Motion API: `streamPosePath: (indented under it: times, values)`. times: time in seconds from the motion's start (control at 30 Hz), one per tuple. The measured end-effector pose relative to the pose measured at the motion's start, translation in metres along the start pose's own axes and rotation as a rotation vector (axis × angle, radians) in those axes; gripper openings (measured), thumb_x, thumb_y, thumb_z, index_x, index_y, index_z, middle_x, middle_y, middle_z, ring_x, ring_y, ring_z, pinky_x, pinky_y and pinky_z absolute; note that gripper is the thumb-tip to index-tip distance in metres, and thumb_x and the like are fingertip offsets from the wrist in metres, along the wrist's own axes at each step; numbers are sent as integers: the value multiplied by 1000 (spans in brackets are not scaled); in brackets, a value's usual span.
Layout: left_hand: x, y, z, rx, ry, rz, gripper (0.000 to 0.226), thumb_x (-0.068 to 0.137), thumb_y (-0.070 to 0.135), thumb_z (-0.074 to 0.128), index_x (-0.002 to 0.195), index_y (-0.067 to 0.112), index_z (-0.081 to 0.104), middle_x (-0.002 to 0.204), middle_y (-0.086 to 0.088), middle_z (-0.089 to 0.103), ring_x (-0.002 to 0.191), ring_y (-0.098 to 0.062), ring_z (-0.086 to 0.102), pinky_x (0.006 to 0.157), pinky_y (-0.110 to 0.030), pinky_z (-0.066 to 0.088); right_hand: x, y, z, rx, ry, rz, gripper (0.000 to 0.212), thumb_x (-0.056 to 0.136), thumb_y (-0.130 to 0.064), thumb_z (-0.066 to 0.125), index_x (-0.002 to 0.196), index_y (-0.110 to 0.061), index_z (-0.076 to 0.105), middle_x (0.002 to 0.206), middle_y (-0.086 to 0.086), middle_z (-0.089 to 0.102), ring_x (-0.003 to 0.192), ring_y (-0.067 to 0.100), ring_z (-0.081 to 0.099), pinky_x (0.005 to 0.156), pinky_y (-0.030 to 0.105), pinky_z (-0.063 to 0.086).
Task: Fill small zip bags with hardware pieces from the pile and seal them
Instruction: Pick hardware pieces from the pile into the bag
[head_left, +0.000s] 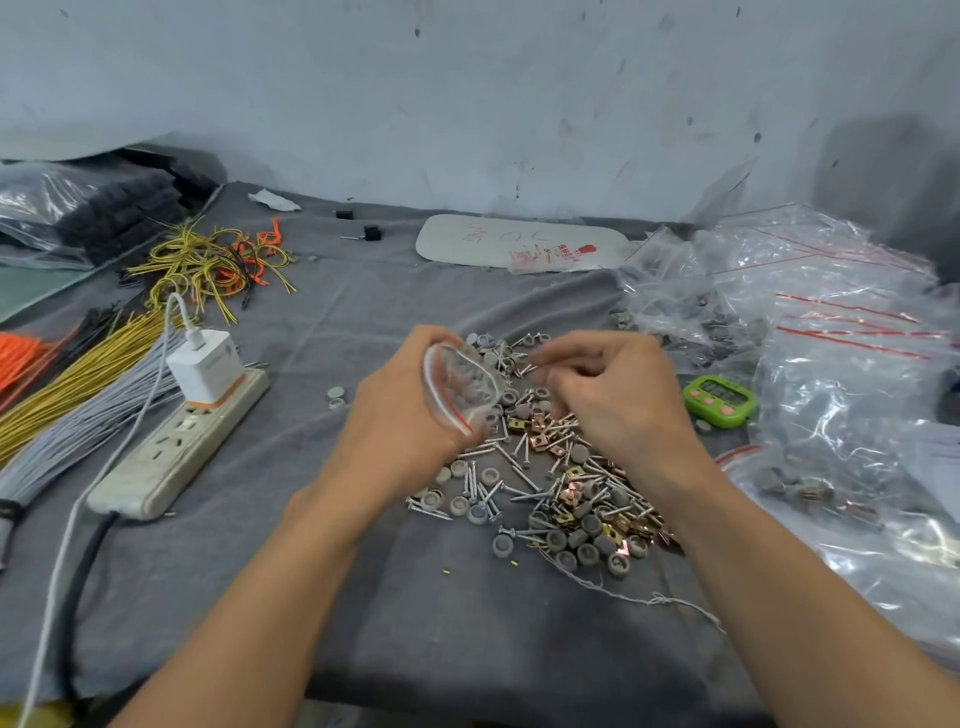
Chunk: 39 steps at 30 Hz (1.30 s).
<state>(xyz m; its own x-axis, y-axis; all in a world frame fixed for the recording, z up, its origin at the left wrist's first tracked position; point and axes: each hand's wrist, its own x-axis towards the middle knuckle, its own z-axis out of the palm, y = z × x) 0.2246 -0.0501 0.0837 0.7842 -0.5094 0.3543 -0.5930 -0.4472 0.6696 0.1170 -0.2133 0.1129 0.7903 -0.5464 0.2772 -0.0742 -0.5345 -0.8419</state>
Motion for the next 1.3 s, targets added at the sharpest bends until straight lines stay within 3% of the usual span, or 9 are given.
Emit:
streamPosePath:
  times: [0.2, 0.33, 0.47, 0.63, 0.8, 0.93, 1.13, 1.23, 1.3]
  values:
    - [5, -1, -13, -182, 72, -58, 72, 55, 33, 90, 117, 33, 54, 96, 17, 71, 95, 1, 65, 84, -30, 50, -16, 6, 13, -767, -435, 17, 14, 82, -25, 72, 90, -34, 78, 86, -12, 73, 86, 15, 69, 77, 30, 55]
    - [3, -6, -14, -65, 124, -9, 61, 67, 27, 87, 114, 37, 51, 91, 19, 71, 88, 6, 62, 70, -5, 38, -20, 3, 25, -889, -439, -38, 19, 85, -15, 61, 100, -23, 69, 83, 0, 60, 86, 30, 64, 71, 31, 44]
    - [1, -7, -15, 70, 111, 19, 61, 69, 34, 84, 115, 39, 45, 96, 12, 71, 94, -18, 65, 76, -31, 46, -25, -3, 26, -981, -458, -104, 16, 84, -6, 54, 86, -22, 55, 66, -3, 38, 74, 31, 53, 69, 32, 37]
    - [-1, -9, -10, 172, 55, 38, 61, 71, 31, 81, 115, 41, 41, 91, 3, 69, 85, -28, 63, 70, -41, 52, -20, -2, 17, -905, -342, -3, 18, 85, -9, 61, 86, -25, 70, 77, -3, 66, 80, 25, 67, 68, 32, 48]
    - [-4, 1, 3, 272, -52, 113, 68, 69, 35, 81, 121, 40, 37, 94, 1, 69, 86, -30, 65, 65, -33, 41, -12, -8, 10, -312, -88, 5, 28, 87, -14, 72, 70, -35, 70, 61, -22, 67, 62, -6, 63, 55, 4, 41]
    - [-4, 12, 15, 192, -155, 153, 55, 71, 37, 73, 114, 42, 38, 95, 5, 70, 87, -26, 65, 67, -35, 50, -17, -20, 29, -443, -164, -279, 21, 81, -15, 68, 73, -34, 72, 64, -12, 59, 64, 9, 55, 63, 22, 40]
    - [2, 5, 0, -38, -86, 13, 60, 62, 37, 83, 105, 48, 42, 87, 24, 64, 75, 6, 59, 55, -7, 40, 4, -10, 3, -15, -15, -118, 37, 90, 1, 69, 98, -33, 82, 90, -20, 78, 83, -2, 73, 83, 25, 60]
    - [6, 0, -7, -166, 15, -31, 62, 57, 34, 86, 104, 46, 47, 92, 21, 69, 82, 10, 63, 61, -10, 49, 23, 14, -24, -188, 55, 11, 35, 93, -7, 71, 85, -40, 78, 84, -24, 76, 80, -7, 70, 87, 25, 58]
    - [9, -3, -11, -242, 78, -41, 63, 57, 29, 85, 107, 43, 49, 97, 21, 71, 89, 4, 66, 78, -31, 57, 32, 35, -36, -428, -22, 93, 27, 94, -11, 71, 92, -37, 79, 92, -19, 76, 75, -9, 65, 82, 20, 57]
